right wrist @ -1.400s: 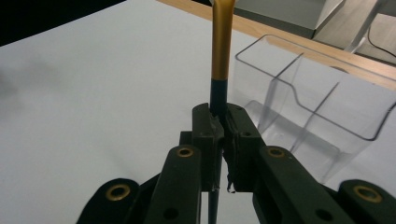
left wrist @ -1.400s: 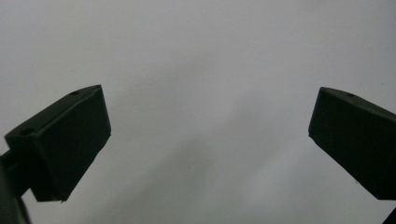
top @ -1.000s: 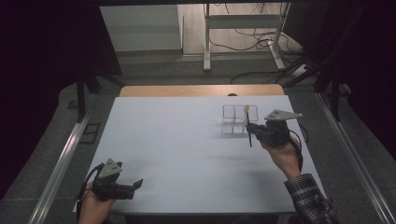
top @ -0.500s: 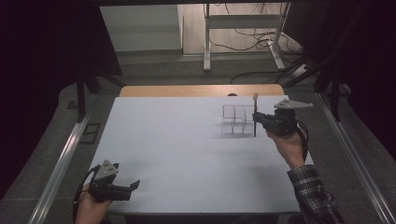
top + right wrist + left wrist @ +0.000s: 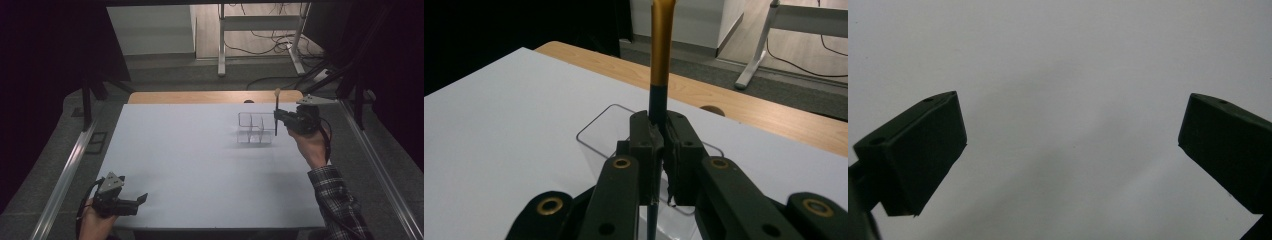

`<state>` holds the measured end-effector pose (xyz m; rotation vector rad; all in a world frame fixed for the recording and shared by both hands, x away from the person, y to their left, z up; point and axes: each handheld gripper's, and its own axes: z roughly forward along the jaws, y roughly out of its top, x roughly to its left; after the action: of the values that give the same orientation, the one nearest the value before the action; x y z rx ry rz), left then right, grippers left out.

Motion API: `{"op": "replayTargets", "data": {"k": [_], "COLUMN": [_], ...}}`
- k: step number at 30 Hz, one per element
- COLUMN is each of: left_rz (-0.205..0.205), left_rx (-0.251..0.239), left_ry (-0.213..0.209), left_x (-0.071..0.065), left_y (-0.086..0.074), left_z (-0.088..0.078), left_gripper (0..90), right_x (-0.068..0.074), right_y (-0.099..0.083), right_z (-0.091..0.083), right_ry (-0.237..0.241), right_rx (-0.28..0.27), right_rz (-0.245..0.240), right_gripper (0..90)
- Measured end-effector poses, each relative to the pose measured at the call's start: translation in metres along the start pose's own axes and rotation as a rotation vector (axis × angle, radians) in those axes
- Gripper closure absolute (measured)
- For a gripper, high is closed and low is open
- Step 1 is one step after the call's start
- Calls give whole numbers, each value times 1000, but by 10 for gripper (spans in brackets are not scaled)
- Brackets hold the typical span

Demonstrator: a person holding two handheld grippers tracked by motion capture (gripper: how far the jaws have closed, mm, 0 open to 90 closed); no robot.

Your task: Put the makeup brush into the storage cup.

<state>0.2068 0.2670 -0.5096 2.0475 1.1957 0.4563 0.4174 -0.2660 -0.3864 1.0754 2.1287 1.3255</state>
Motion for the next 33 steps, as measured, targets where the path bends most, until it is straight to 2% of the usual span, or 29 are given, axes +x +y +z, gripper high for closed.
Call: {"op": "replayTargets", "data": {"k": [6,16,33], "left_rz": [-8,-21,-33], "left_rx": [-3,-12,-10], "left_ry": [-12,-3,-11], "left_x": [2,5,7], "left_y": [-2,-6,-10], "left_z": [-1,-5,-8], "left_gripper": [0,0,0], "right_x": [-5,-10,-18], "right_y": [10,21,21], "right_z": [8,21,40], "right_ry": [-19,-40,-74], "right_rx": [-21,-35,-38], "right_rz": [4,2,9], "right_gripper": [836,836,836]}}
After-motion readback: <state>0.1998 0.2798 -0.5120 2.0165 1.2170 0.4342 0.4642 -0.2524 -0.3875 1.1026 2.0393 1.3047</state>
